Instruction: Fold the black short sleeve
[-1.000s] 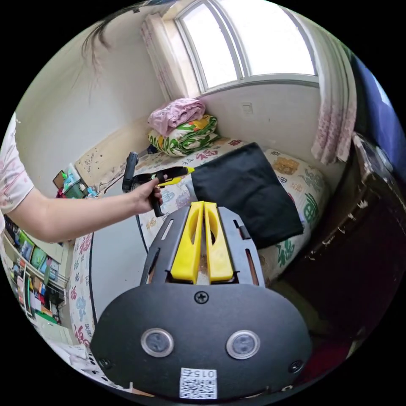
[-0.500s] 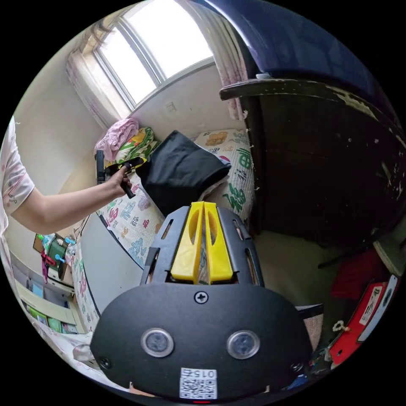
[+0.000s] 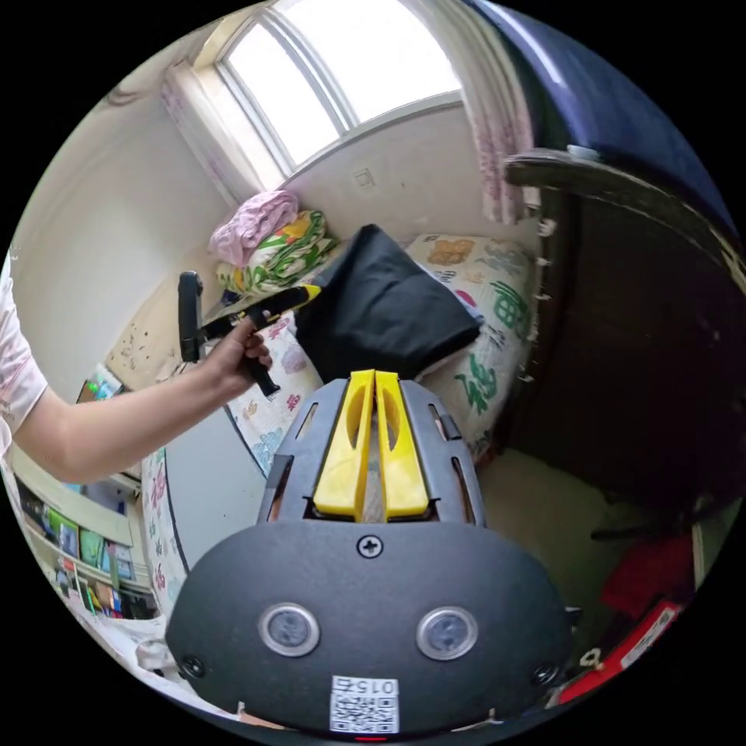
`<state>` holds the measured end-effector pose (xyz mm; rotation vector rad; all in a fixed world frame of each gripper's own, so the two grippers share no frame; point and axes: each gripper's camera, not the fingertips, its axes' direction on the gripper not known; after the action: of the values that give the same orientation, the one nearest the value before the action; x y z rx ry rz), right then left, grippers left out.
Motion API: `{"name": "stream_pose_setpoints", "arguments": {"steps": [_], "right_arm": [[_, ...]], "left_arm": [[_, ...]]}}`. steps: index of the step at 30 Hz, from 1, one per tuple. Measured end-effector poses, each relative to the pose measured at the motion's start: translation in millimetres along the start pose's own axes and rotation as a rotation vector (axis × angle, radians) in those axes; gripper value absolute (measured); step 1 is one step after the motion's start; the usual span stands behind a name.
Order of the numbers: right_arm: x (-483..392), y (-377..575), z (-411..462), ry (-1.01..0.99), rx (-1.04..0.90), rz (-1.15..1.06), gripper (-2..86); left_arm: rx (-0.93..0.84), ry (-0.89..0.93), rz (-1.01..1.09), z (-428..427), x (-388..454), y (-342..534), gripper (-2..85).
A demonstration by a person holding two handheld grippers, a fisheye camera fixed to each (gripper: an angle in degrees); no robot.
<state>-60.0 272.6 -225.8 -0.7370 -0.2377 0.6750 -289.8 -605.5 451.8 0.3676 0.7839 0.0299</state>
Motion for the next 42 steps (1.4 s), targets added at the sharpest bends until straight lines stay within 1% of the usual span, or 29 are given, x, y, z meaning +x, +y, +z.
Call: {"name": "stream_pose_setpoints", "arguments": {"steps": [2,5,9,13,17,21,23,24,26,28,31,33,34,36,38,40,42], "right_arm": [[-28.5,-11.9,-3.3,-0.062,-0.017,-0.058,0.3],[-75.8,-35.2,-8.5,-0.163,-0.020,-0.144,1.8],[-143.5,-64.1,-7.3,-0.171,-0.006,-0.237,5.5],[-193.9,-69.6,8.1,-0.209,-0.076,-0.223,7.9],[-253.5,-54.9,15.4,-0.101,-0.136,-0.271,11.8],[-296.1,-36.2,5.8,0.084,-0.176,-0.357,13.5],[-299.1,-29.8,-2.3,0.110,-0.190,-0.338,13.6],[-298.8,-26.5,-7.3,0.095,-0.196,-0.321,13.7],[-301.4,-23.5,-10.5,0.081,-0.216,-0.318,13.8],[-306.7,-23.6,-9.9,0.091,-0.241,-0.326,13.9],[-313.4,-28.2,-8.2,0.077,-0.291,-0.322,13.0],[-318.0,-32.3,-17.5,0.093,-0.316,-0.320,8.0],[-317.7,-33.0,-21.9,0.095,-0.317,-0.313,6.2],[-306.1,-37.7,-50.5,-0.033,-0.292,-0.219,3.0],[-299.6,-41.3,-78.5,-0.058,-0.254,-0.163,2.2],[-304.5,-44.4,-115.1,-0.056,-0.186,-0.192,1.7],[-311.7,-51.9,-177.1,-0.128,-0.066,-0.233,1.2]], "left_arm": [[0.005,0.016,-0.017,-2.7,0.8,6.1,-0.5],[0.017,0.038,-0.099,-10.5,-3.3,16.4,-0.6],[0.065,0.059,-0.190,-33.0,-8.1,25.8,-0.6],[0.056,0.075,-0.227,-48.8,-11.7,27.4,-0.4],[0.052,-0.026,-0.267,-71.0,-26.0,17.8,1.5],[0.034,-0.017,-0.358,-73.8,-57.1,-13.4,7.7],[0.028,-0.073,-0.332,-70.0,-59.0,-33.8,8.8],[0.046,-0.118,-0.299,-65.3,-56.5,-47.4,11.1],[0.046,-0.139,-0.306,-51.1,-57.3,-67.2,13.1],[-0.002,-0.123,-0.332,-32.0,-59.8,-86.9,13.4],[-0.067,-0.114,-0.339,-5.3,-54.8,-112.2,10.9],[-0.108,-0.025,-0.353,6.0,-47.2,-123.8,6.7],[-0.107,-0.010,-0.360,5.0,-44.1,-126.1,5.7],[-0.067,0.000,-0.360,-9.4,-22.9,-131.3,3.9],[-0.011,-0.010,-0.329,-28.6,1.2,-132.3,3.1],[0.067,0.013,-0.324,-56.1,26.5,-129.8,2.5],[0.153,0.043,-0.321,-100.0,68.2,-119.9,2.0]]}}
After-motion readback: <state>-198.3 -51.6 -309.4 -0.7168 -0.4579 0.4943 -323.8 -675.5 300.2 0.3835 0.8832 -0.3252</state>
